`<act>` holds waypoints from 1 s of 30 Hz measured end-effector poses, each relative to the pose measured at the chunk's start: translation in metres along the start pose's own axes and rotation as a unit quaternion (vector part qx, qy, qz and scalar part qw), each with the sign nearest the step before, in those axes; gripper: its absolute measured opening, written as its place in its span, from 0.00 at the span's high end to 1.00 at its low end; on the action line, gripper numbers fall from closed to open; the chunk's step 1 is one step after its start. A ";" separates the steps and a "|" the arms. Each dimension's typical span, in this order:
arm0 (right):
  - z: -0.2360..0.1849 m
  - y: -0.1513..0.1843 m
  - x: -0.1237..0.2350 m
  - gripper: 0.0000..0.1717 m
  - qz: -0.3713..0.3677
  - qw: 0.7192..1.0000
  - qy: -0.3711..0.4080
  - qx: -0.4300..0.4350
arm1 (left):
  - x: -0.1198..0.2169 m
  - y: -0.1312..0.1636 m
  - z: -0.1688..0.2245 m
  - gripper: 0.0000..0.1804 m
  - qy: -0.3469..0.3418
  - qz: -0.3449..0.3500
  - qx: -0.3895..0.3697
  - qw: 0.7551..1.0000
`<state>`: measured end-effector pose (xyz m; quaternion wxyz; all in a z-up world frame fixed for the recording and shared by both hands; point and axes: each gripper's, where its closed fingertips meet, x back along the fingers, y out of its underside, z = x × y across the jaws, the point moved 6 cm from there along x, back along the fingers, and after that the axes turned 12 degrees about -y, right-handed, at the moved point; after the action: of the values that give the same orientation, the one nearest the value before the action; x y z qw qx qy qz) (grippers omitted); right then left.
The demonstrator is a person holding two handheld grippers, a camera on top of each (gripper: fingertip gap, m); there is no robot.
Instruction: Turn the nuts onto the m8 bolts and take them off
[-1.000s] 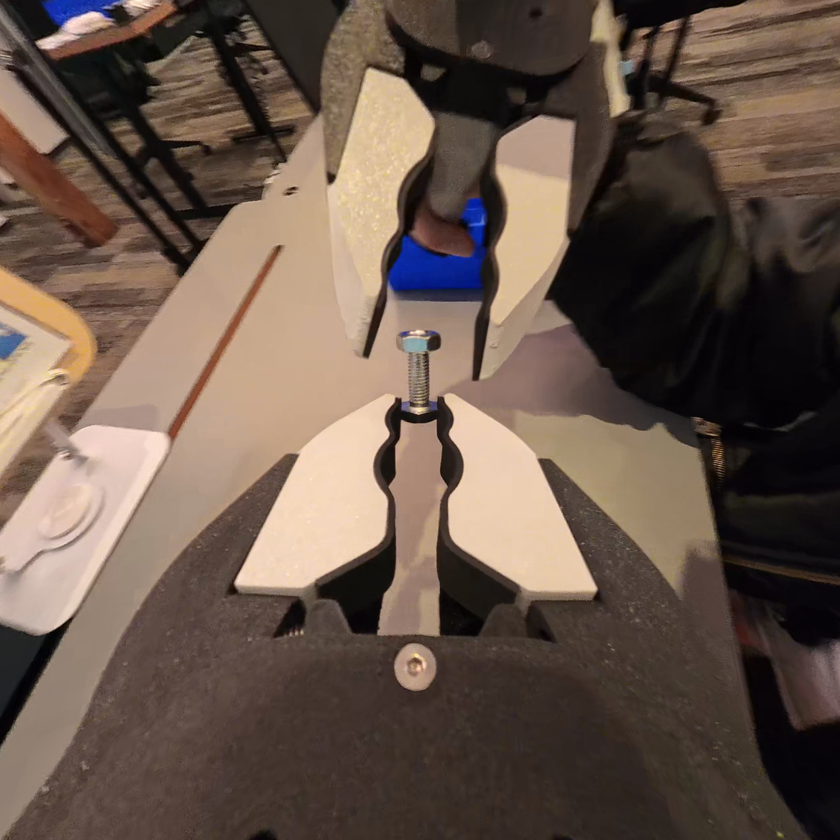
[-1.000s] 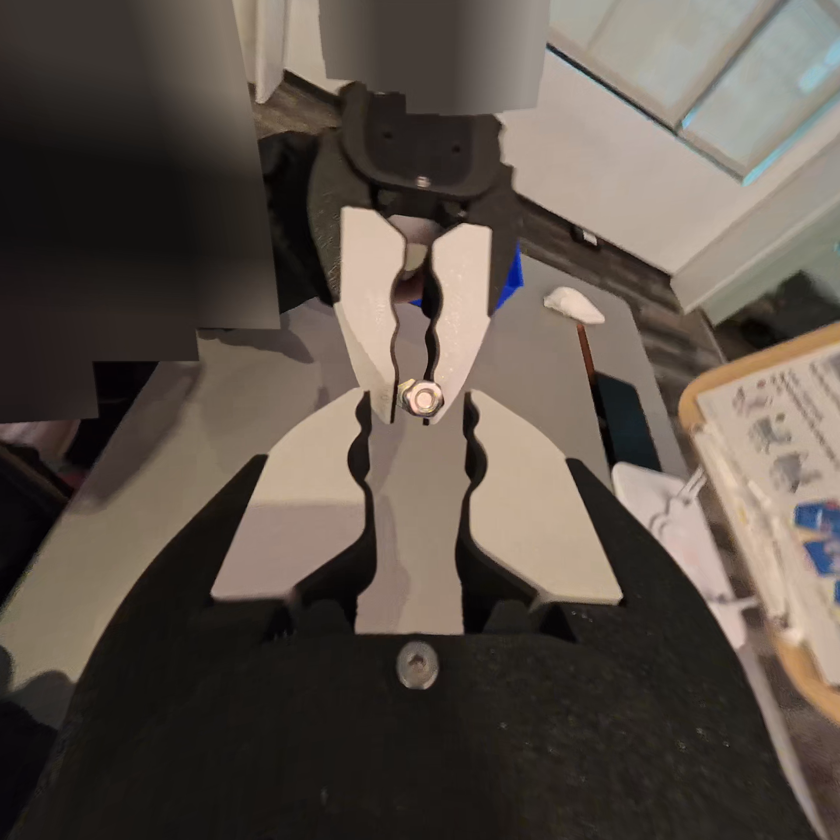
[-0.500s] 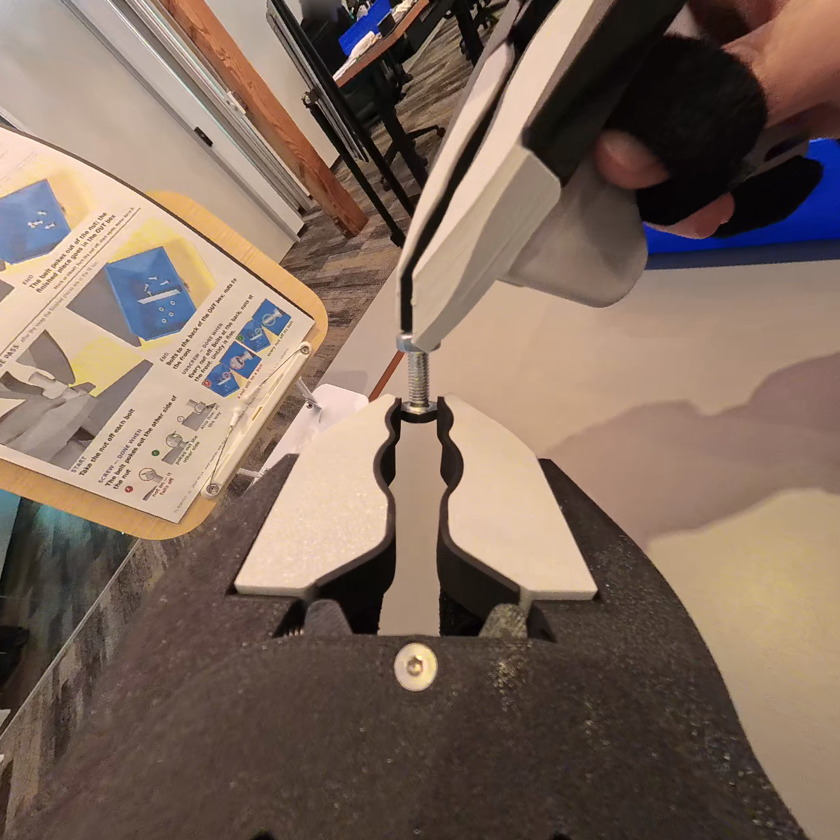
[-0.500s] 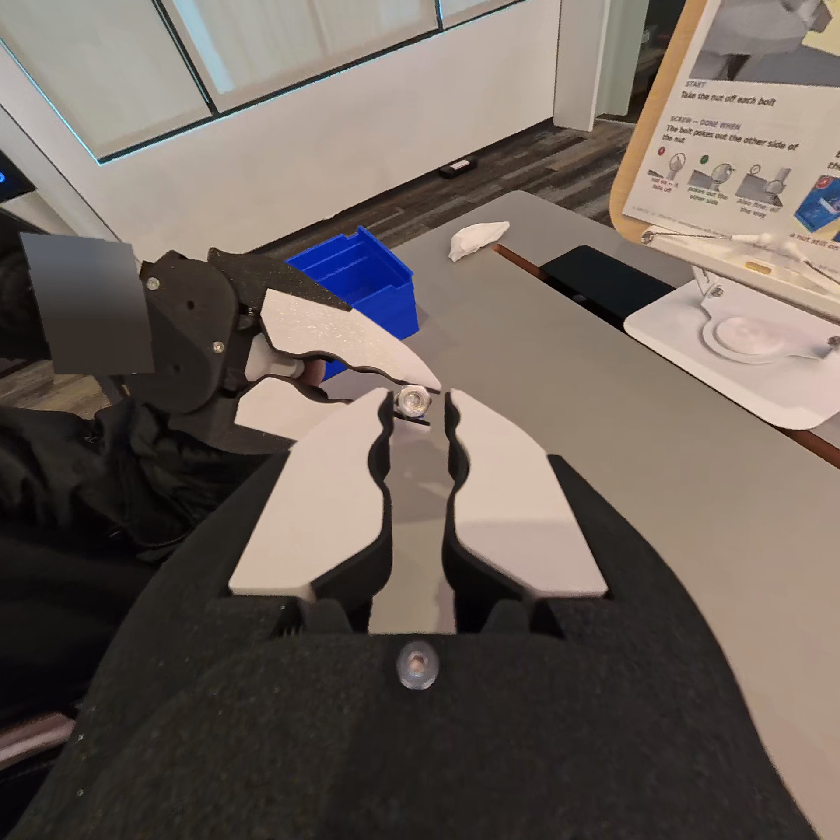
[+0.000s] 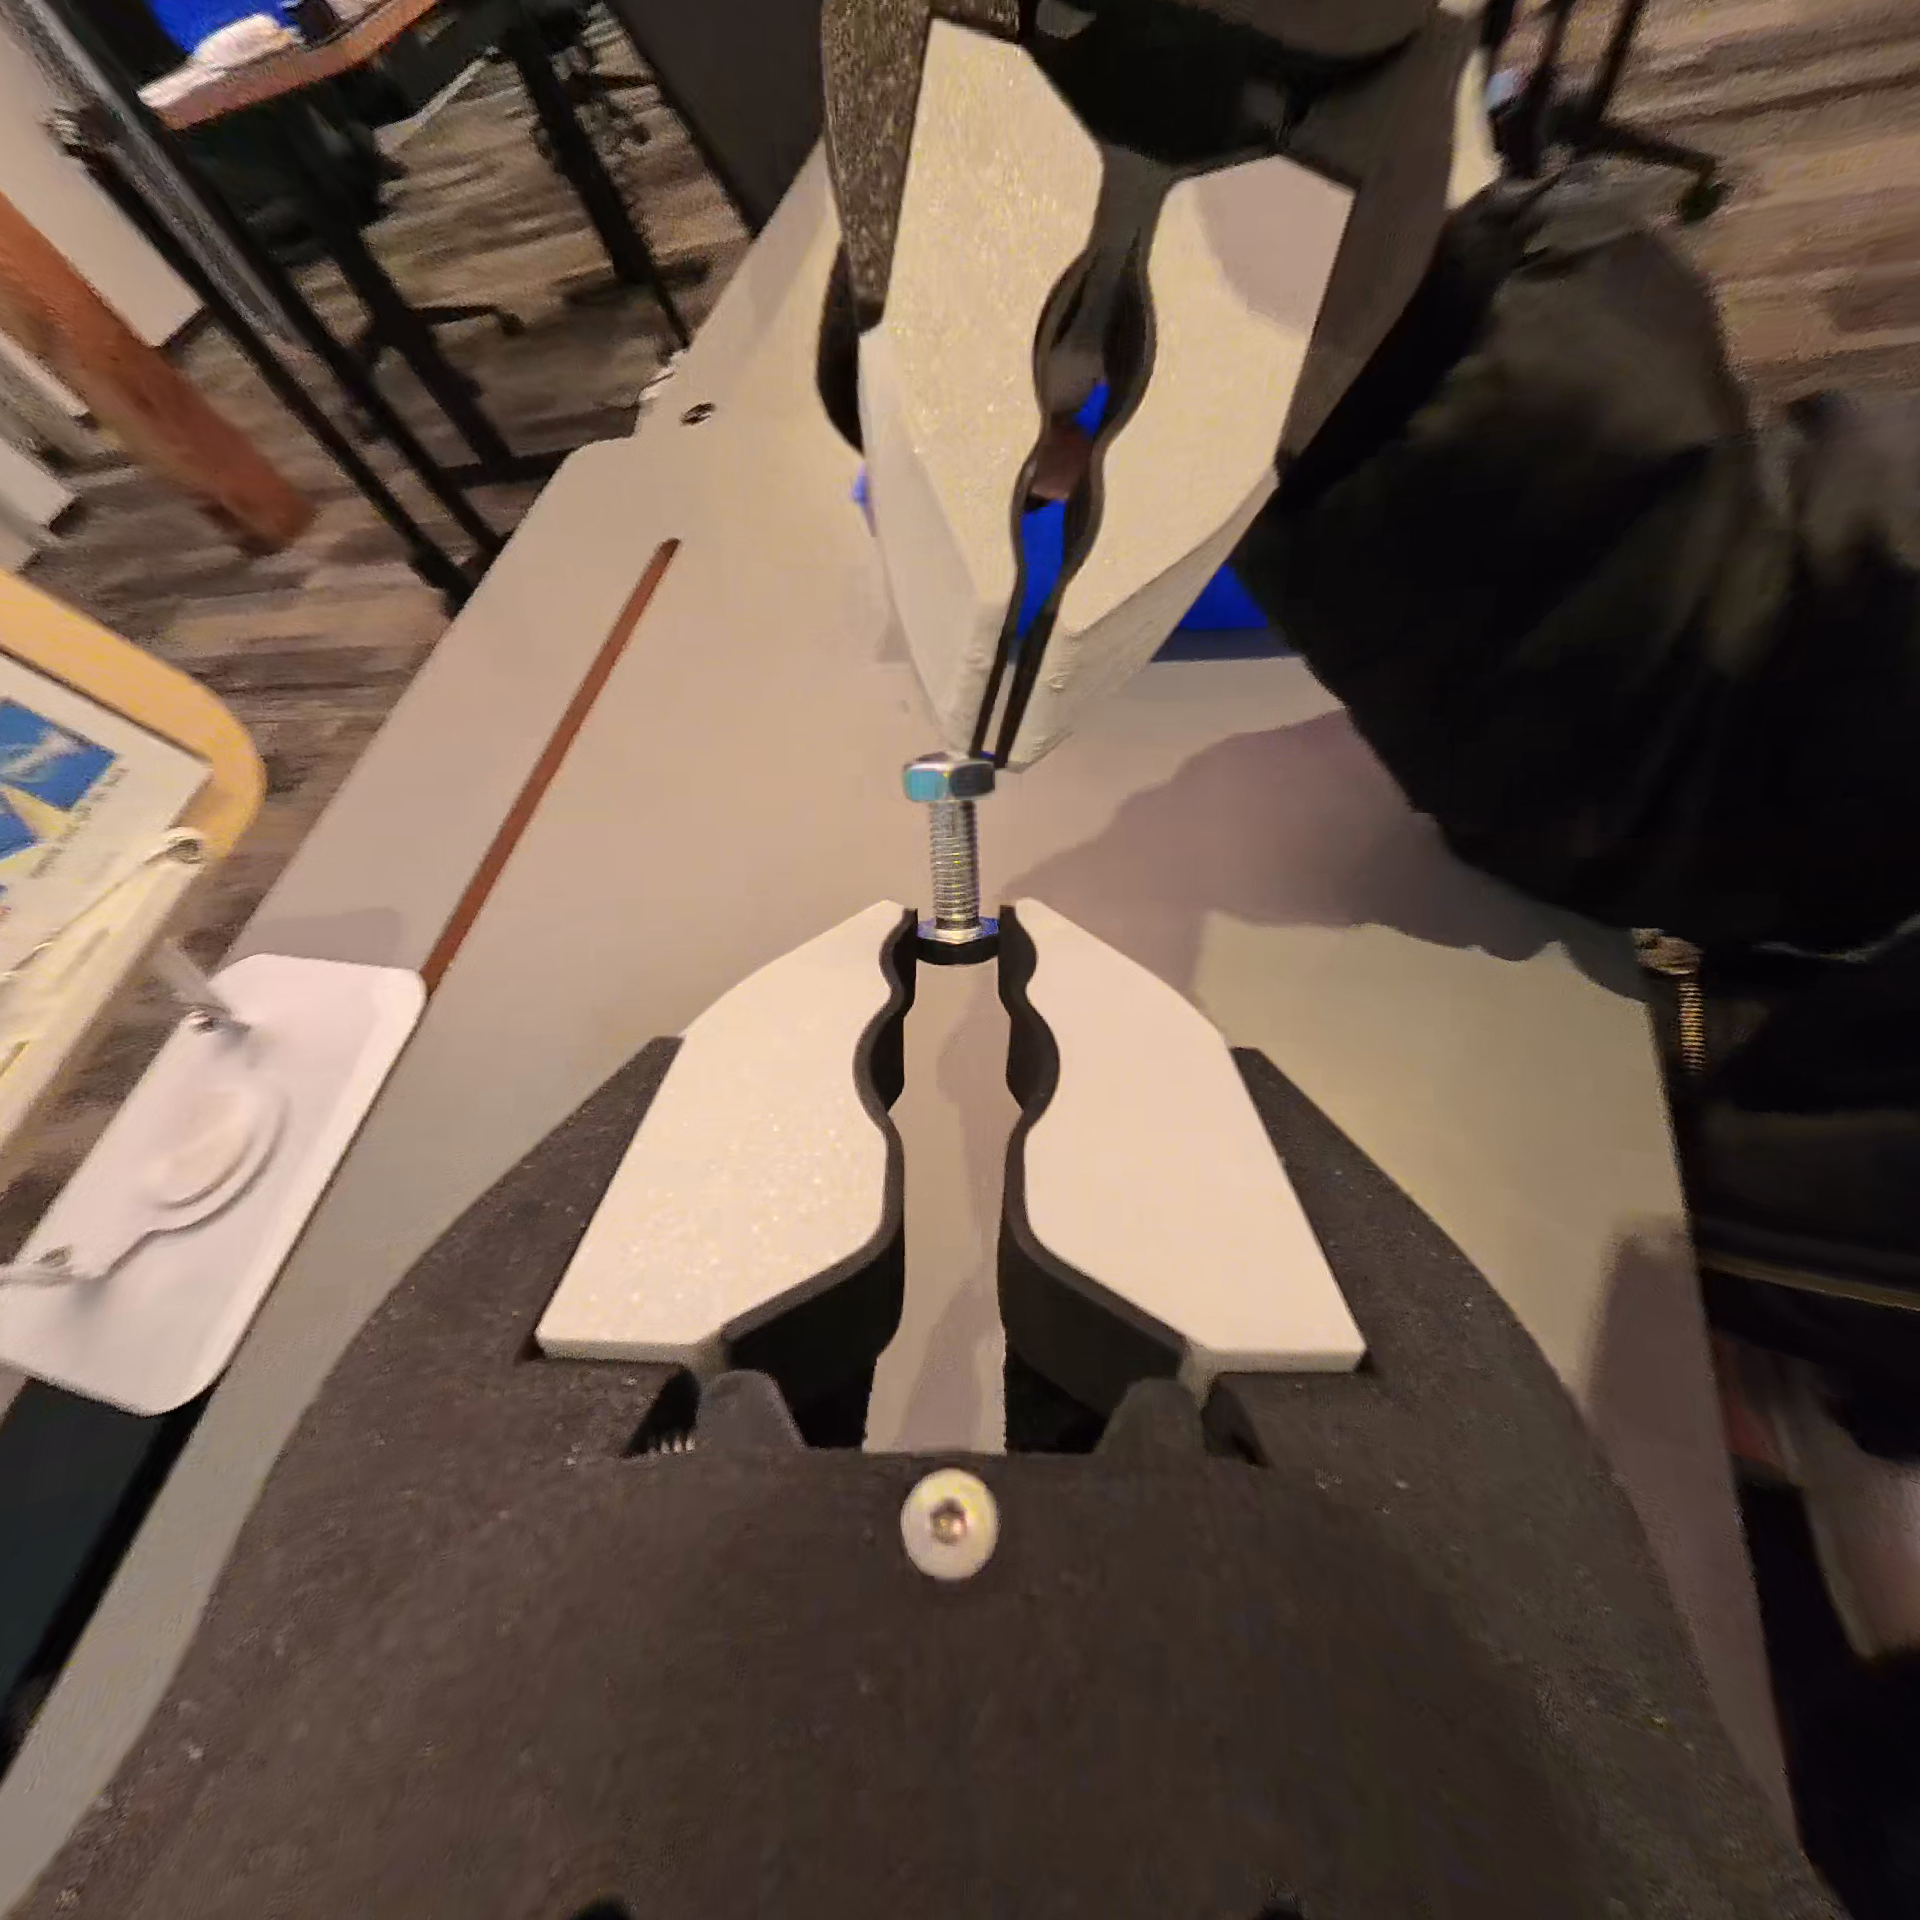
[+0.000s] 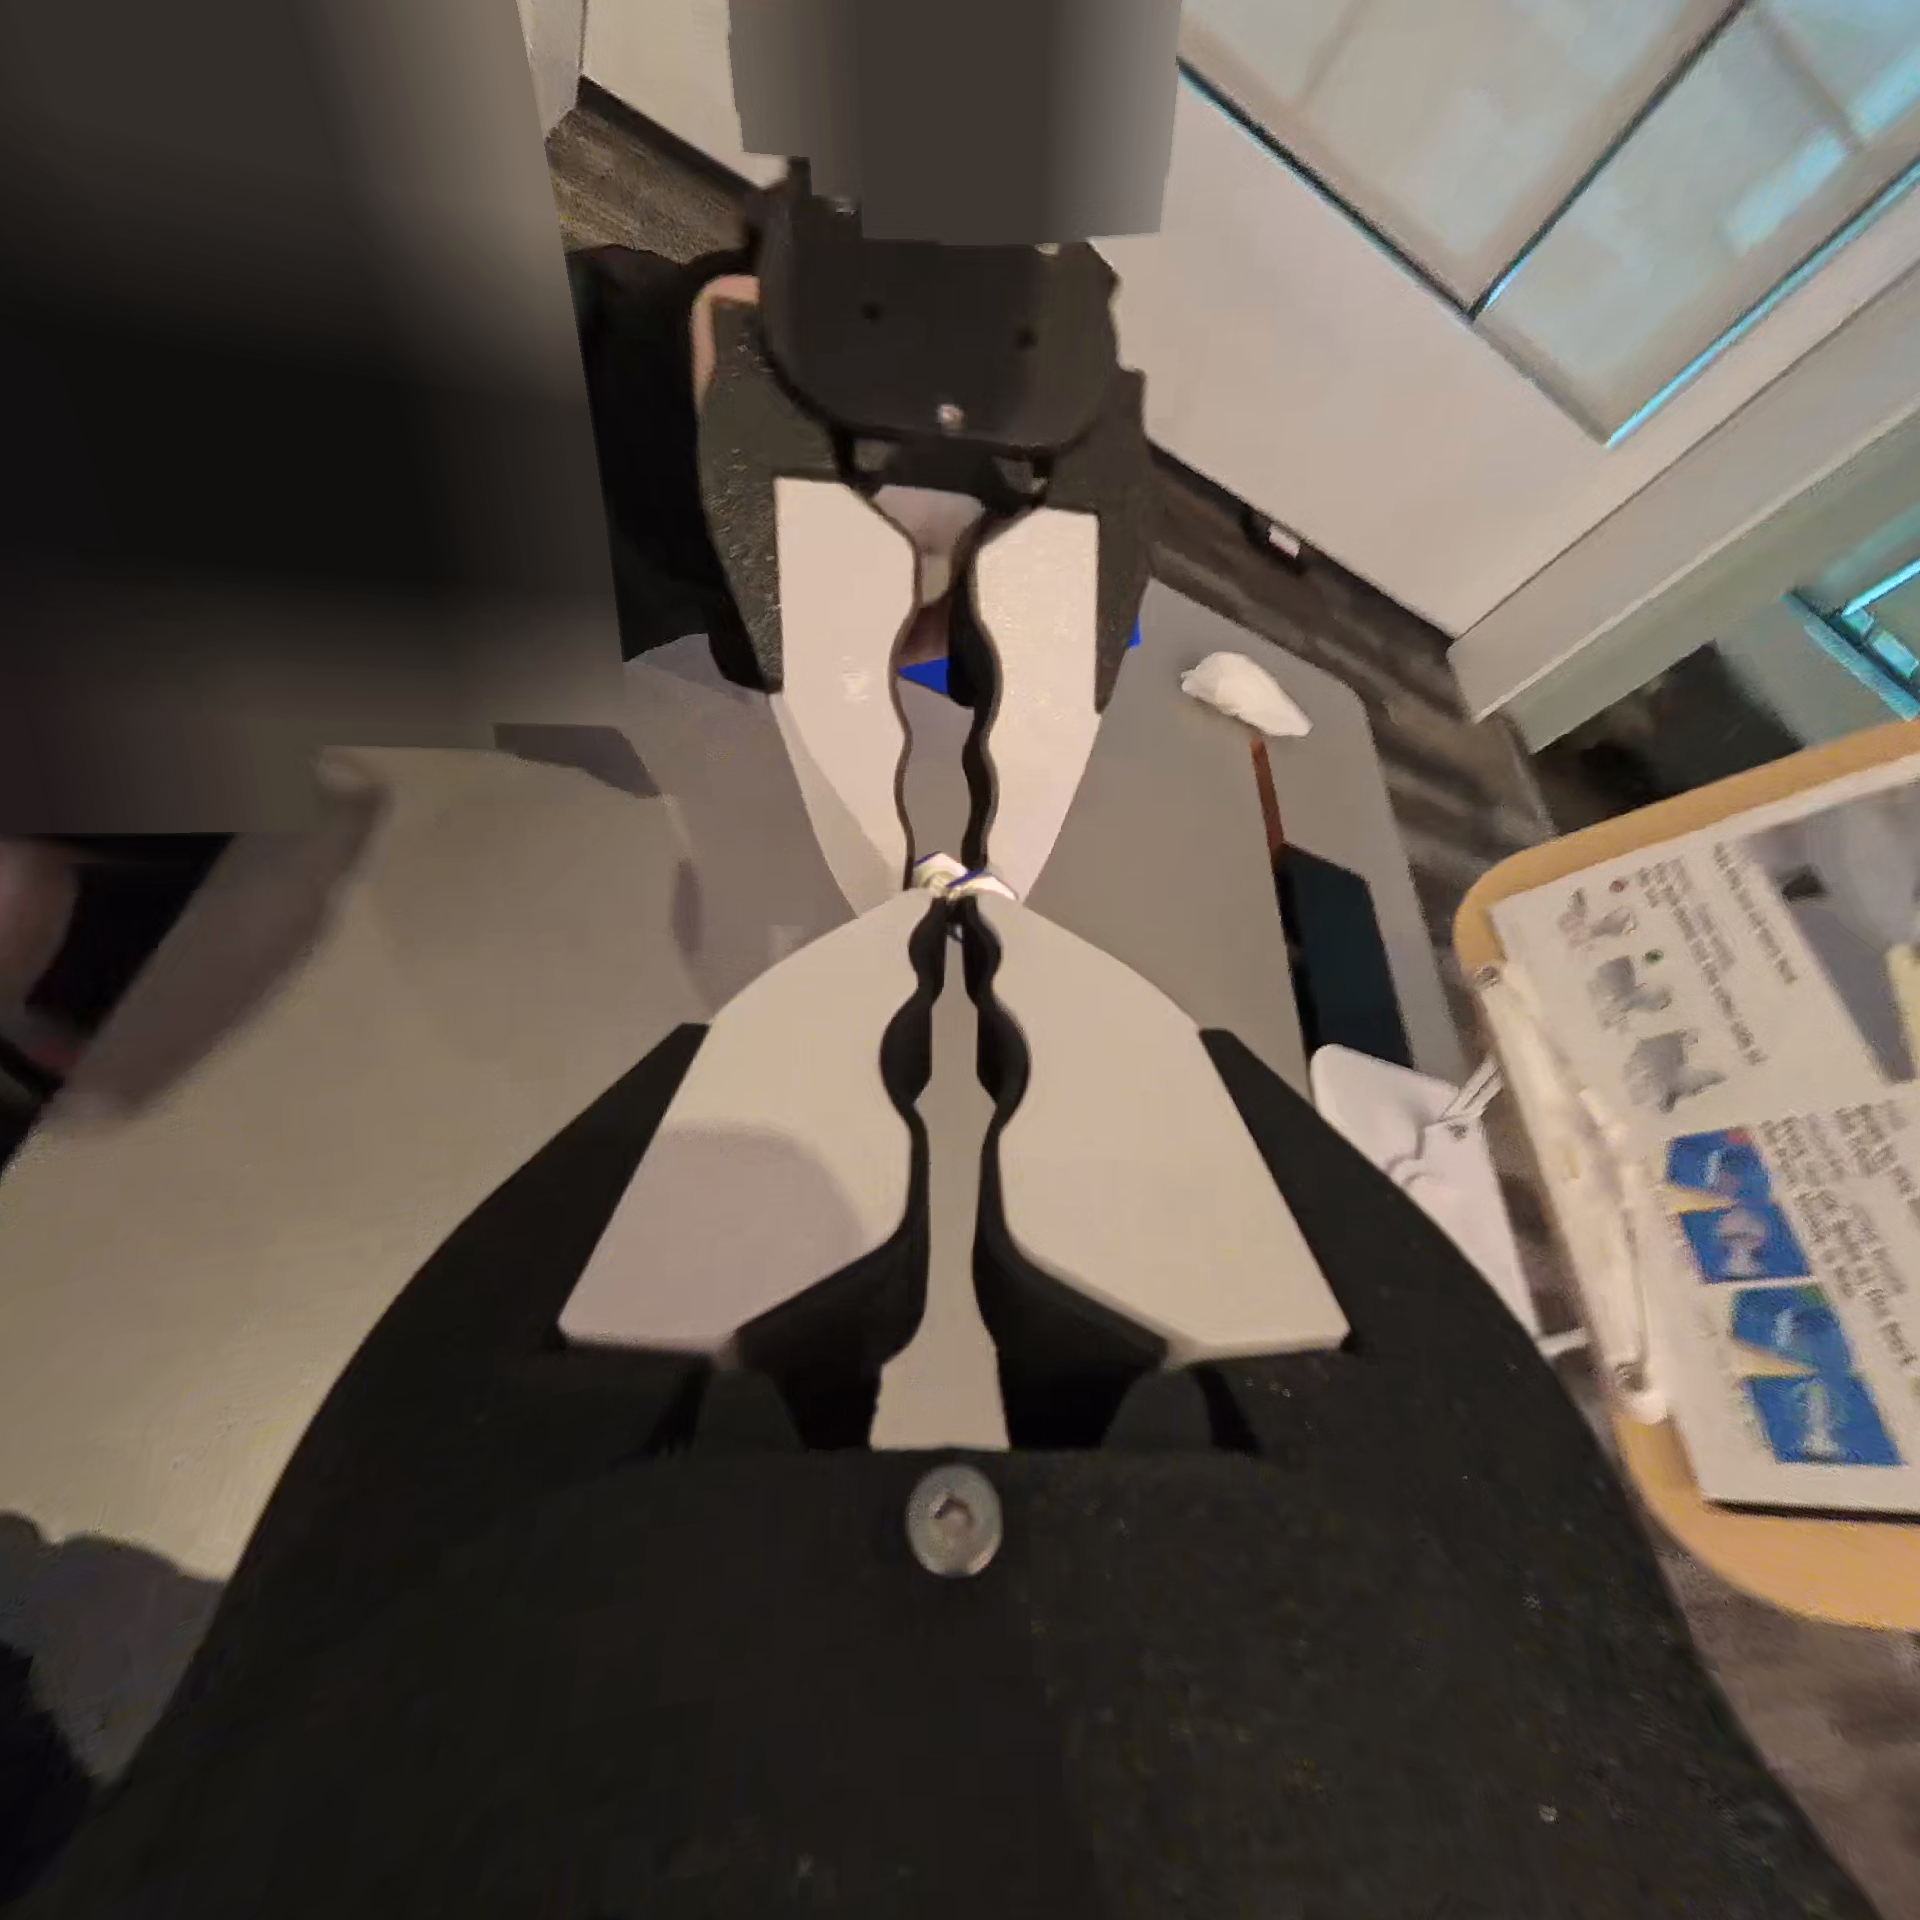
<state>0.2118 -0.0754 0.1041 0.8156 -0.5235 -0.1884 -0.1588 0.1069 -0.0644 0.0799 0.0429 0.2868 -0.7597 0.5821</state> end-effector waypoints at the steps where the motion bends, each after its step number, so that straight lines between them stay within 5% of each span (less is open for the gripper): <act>1: 0.000 -0.001 0.000 0.99 0.006 1.000 0.002 0.005 | 0.001 -0.001 0.000 0.92 0.011 0.004 0.011 1.000; 7: 0.016 0.004 0.003 0.96 0.040 0.996 0.024 -0.080 | -0.004 0.004 -0.012 0.92 -0.036 -0.004 0.013 0.999; 12: 0.032 0.008 0.011 0.82 0.124 0.955 0.016 -0.268 | -0.006 0.005 -0.016 0.92 -0.089 -0.016 -0.020 0.996; 16: 0.030 0.019 -0.002 0.80 0.083 0.933 0.009 -0.351 | -0.007 0.003 -0.015 0.92 -0.117 -0.023 -0.037 0.992; 21: 0.027 0.015 -0.012 0.91 0.077 0.919 -0.001 -0.386 | -0.009 0.003 -0.012 0.92 -0.125 -0.031 -0.055 0.990; 25: 0.019 0.012 -0.011 0.92 0.026 0.948 -0.026 -0.317 | -0.008 0.004 -0.005 0.92 -0.077 -0.027 -0.047 0.996; 30: -0.007 -0.001 -0.012 0.92 -0.017 0.999 -0.034 0.007 | 0.005 0.003 0.008 0.92 0.063 -0.001 0.000 0.998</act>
<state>0.2016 -0.0818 0.0961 0.8098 -0.5193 -0.2261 -0.1531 0.1035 -0.0727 0.0768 0.0918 0.2504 -0.7551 0.5990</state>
